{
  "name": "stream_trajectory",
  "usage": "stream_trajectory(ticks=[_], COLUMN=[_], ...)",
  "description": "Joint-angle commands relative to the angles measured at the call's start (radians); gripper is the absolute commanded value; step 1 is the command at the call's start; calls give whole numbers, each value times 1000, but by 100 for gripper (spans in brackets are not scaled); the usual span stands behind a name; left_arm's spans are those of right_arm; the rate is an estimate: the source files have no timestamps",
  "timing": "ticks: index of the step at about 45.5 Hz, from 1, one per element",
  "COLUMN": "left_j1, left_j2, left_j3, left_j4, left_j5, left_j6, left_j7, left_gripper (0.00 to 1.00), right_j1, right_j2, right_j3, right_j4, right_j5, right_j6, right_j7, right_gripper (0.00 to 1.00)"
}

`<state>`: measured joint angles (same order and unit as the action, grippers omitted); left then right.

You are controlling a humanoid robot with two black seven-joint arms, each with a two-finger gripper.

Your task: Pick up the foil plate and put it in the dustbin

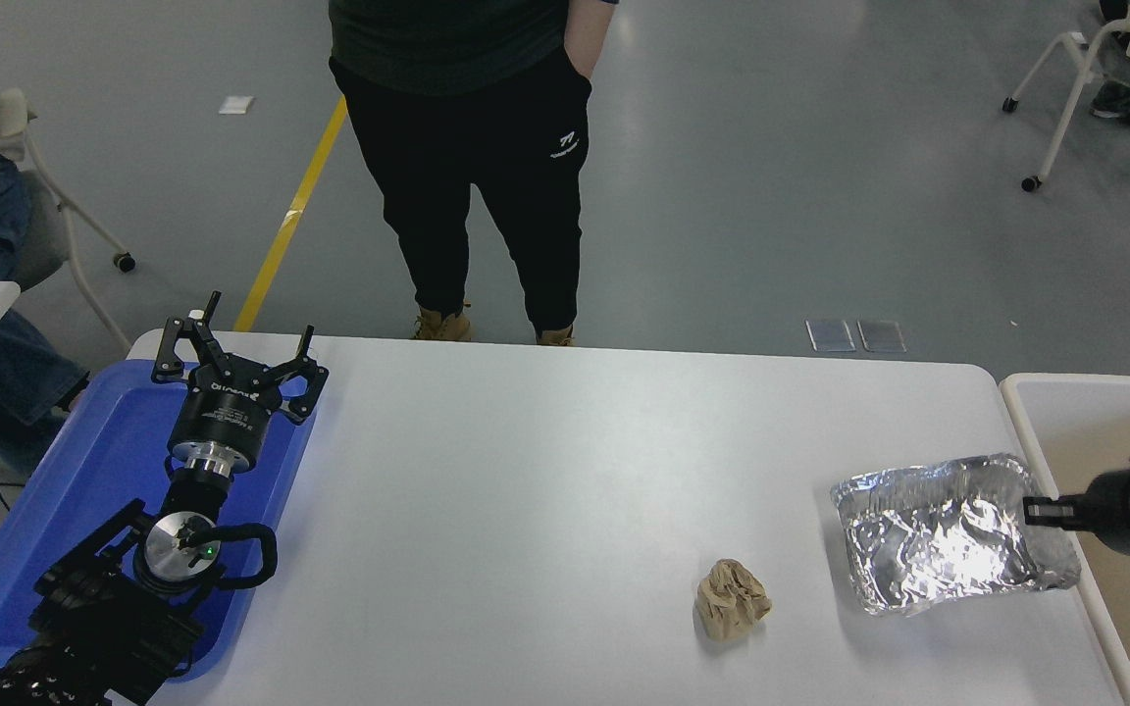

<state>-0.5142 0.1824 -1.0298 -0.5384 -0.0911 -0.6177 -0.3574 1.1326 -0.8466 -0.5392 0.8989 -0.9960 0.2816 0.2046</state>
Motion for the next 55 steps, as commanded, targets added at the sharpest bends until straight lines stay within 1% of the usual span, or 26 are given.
stream_trajectory(ticks=[1, 11, 22, 27, 41, 55], left_j1=[-1, -1, -1, -3, -1, -1], left_j2=[0, 0, 0, 0, 0, 0], left_j3=[2, 2, 4, 4, 4, 4], left_j4=[0, 0, 0, 0, 0, 0], left_j5=[1, 1, 1, 1, 1, 1], left_j6=[0, -2, -2, -2, -2, -2], left_j7=[2, 3, 5, 5, 6, 6], left_gripper=[100, 100, 100, 100, 100, 100], right_j1=[228, 536, 915, 1039, 1271, 1351], right_j2=[-173, -242, -235, -204, -128, -115], right_j3=[-48, -252, -487, -547, -631, -659], right_j4=[224, 336, 410, 411, 411, 411], right_j5=[-18, -16, -10, -9, 0, -1], right_j6=[137, 260, 428, 499, 504, 504], right_j7=[-8, -11, -11, -11, -10, -10], right_gripper=[0, 0, 0, 0, 0, 0])
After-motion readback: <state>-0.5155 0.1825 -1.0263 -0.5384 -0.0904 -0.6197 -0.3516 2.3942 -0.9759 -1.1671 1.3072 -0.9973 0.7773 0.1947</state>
